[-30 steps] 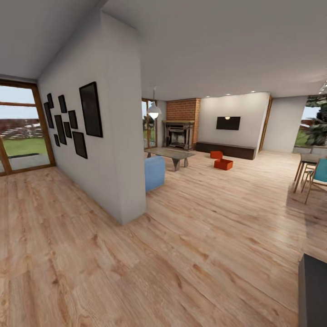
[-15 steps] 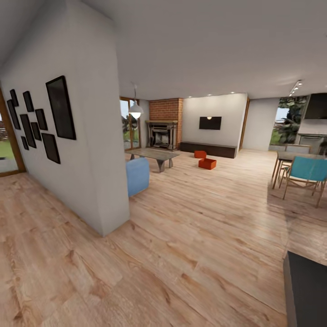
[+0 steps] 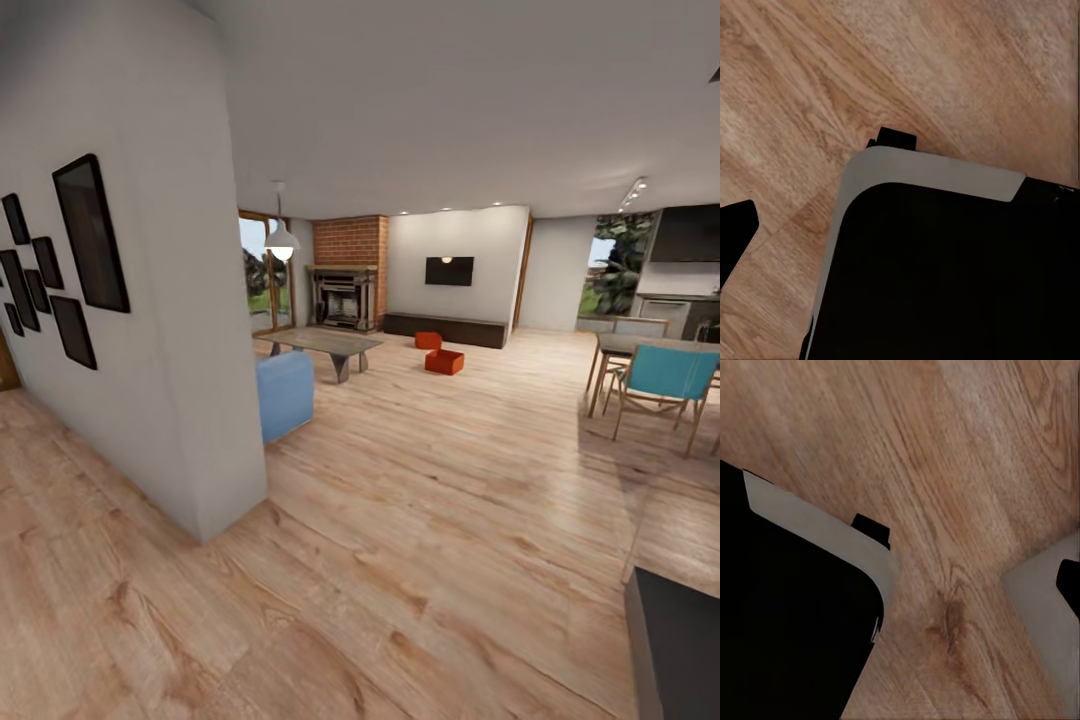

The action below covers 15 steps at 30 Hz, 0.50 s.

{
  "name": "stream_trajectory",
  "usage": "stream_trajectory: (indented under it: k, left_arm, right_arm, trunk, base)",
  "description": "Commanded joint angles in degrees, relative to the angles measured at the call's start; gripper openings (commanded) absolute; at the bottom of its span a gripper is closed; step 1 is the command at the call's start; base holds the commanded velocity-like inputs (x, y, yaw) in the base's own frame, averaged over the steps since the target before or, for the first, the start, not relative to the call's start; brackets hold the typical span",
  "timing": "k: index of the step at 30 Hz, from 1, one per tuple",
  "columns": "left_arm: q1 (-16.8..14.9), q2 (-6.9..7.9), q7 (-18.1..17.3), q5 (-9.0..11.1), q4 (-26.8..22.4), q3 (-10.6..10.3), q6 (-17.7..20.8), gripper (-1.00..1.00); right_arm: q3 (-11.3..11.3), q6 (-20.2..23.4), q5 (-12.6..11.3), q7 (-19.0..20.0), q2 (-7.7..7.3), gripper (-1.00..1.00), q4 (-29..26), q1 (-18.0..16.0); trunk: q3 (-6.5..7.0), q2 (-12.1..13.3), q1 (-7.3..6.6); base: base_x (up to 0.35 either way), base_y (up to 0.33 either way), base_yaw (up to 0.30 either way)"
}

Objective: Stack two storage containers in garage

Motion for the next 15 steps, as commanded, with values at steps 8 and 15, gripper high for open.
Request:
stream_trajectory:
  k: [8, 15]
  left_arm:
    - [0.0, -0.01, 0.1, 0.6, -0.1, 0.0, 0.2, 1.00]
    - [0.0, -0.01, 0.1, 0.6, -0.1, 0.0, 0.2, 1.00]
  right_arm:
    - [0.1, -0.3, 0.9, -0.2, 0.05, 1.00, 0.2, -0.1]
    - [0.1, -0.3, 1.0, -0.2, 0.01, 1.00, 0.2, -0.1]
  trunk:
    - [-0.06, 0.0, 0.03]
    - [-0.06, 0.0, 0.03]
  base:
    - [0.324, 0.000, -0.001]
    - [0.324, 0.000, 0.000]
